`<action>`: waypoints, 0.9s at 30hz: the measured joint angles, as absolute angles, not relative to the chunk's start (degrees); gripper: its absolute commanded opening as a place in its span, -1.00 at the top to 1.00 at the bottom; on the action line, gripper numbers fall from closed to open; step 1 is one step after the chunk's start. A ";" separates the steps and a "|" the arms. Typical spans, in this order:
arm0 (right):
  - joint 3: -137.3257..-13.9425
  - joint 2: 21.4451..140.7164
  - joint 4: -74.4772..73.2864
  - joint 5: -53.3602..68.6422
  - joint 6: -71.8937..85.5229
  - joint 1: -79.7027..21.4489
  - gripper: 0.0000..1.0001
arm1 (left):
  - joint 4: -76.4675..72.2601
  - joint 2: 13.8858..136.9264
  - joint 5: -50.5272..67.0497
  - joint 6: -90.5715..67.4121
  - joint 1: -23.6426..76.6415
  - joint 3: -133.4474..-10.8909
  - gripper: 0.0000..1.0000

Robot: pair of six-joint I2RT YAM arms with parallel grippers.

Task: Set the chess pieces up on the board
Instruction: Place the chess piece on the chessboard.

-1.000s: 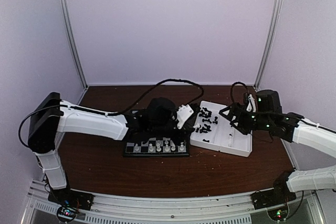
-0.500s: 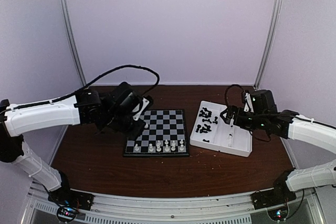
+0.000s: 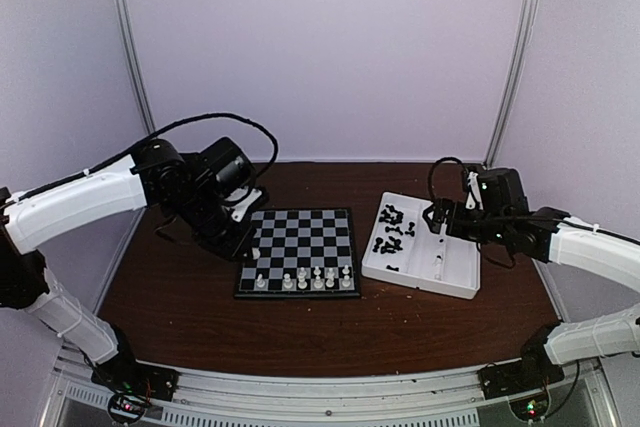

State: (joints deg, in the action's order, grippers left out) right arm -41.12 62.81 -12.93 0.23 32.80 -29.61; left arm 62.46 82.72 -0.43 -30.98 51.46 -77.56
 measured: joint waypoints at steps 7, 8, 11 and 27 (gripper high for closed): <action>-41.12 62.78 -13.19 -0.36 32.73 -29.47 -1.00 | 67.64 91.24 4.10 -30.22 51.00 -83.31 1.00; -41.12 62.72 -13.28 -0.45 32.73 -29.47 -1.00 | 68.07 92.20 4.49 -30.13 50.87 -83.61 1.00; -41.12 62.08 -13.72 -0.93 32.64 -29.47 -1.00 | 69.36 95.00 5.76 -29.91 50.46 -84.93 1.00; -41.12 60.97 -14.41 -2.00 31.66 -28.91 -1.00 | 73.80 109.06 7.57 -26.89 48.73 -92.33 1.00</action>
State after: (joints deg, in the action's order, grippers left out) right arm -41.12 60.97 -14.41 -2.00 31.66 -28.91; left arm 73.80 109.06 7.57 -26.89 48.73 -92.33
